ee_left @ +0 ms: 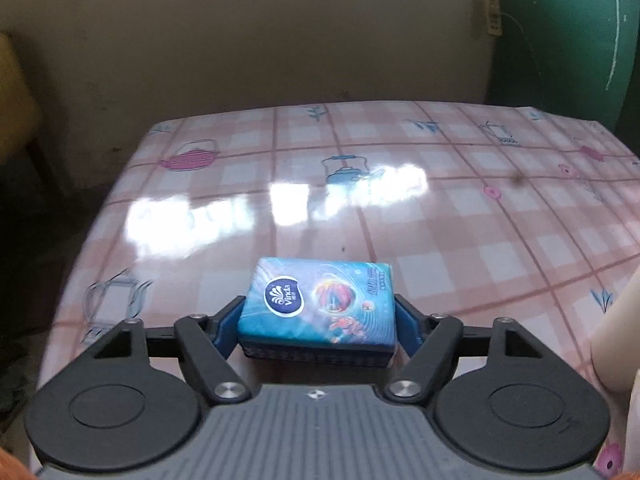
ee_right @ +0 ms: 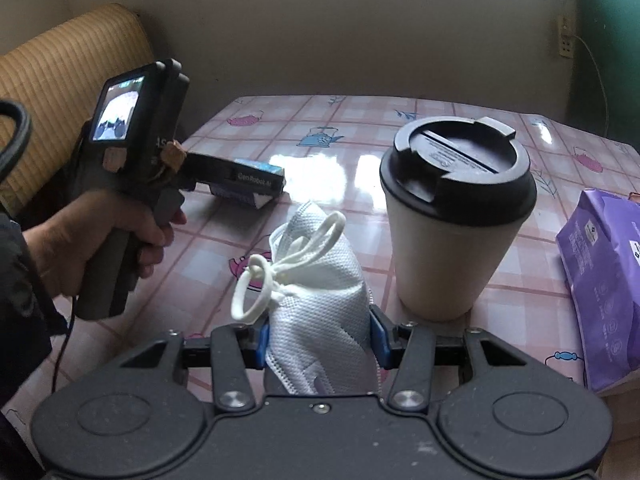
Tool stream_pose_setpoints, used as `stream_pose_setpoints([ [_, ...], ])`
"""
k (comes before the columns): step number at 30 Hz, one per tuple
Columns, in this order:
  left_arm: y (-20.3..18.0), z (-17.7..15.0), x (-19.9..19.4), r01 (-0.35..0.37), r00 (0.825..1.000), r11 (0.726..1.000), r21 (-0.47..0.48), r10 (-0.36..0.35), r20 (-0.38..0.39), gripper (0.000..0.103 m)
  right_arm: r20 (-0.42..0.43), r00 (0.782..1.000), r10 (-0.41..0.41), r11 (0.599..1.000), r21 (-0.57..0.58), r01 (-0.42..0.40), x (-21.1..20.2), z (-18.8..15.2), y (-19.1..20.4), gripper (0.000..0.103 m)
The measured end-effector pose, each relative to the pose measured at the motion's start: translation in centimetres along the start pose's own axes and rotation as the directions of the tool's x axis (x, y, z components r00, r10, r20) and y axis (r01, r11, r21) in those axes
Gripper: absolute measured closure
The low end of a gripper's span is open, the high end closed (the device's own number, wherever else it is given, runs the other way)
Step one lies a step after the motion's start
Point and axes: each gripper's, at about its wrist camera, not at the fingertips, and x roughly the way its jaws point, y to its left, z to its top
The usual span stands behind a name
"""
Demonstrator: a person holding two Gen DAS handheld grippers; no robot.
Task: Organize soft objects
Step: 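Lift the tissue pack and white mask and carry both toward the white box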
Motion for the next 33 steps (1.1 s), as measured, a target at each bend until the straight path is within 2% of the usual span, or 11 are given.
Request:
stream_pose_setpoints([
  [4,0.4,-1.4,-3.9,-0.062,0.998,0.996,-0.070,0.064,0.016,0.027,0.009,1.000,0.014,1.000,0.014,-0.014,-0.8,0.2,0.0,0.046],
  [9,0.2,-3.0,-9.6,-0.136,0.991,0.979,-0.151,0.137,-0.002,0.027,0.019,0.999,0.045,0.998,0.037,-0.046,-2.5,0.7,0.1,0.046],
  [13,0.2,-3.5,-14.4,-0.144,0.989,0.961,-0.236,0.148,0.000,0.027,0.037,0.997,0.065,0.997,0.045,-0.067,-3.9,2.3,0.7,0.046],
  [15,-0.2,-3.3,-15.9,-0.155,0.987,0.956,-0.249,0.162,0.007,0.027,0.046,0.996,0.072,0.996,0.041,-0.073,-4.8,3.2,1.0,0.046],
  [22,-1.2,-1.7,-18.2,-0.179,0.982,0.939,-0.292,0.190,0.007,0.027,0.086,0.995,0.048,0.997,0.052,-0.052,-7.8,5.5,1.1,0.045],
  [33,-3.9,0.8,-19.4,-0.149,0.984,0.942,-0.301,0.172,0.049,0.027,0.117,0.992,-0.047,0.999,0.011,0.046,-10.9,7.8,0.3,0.045],
])
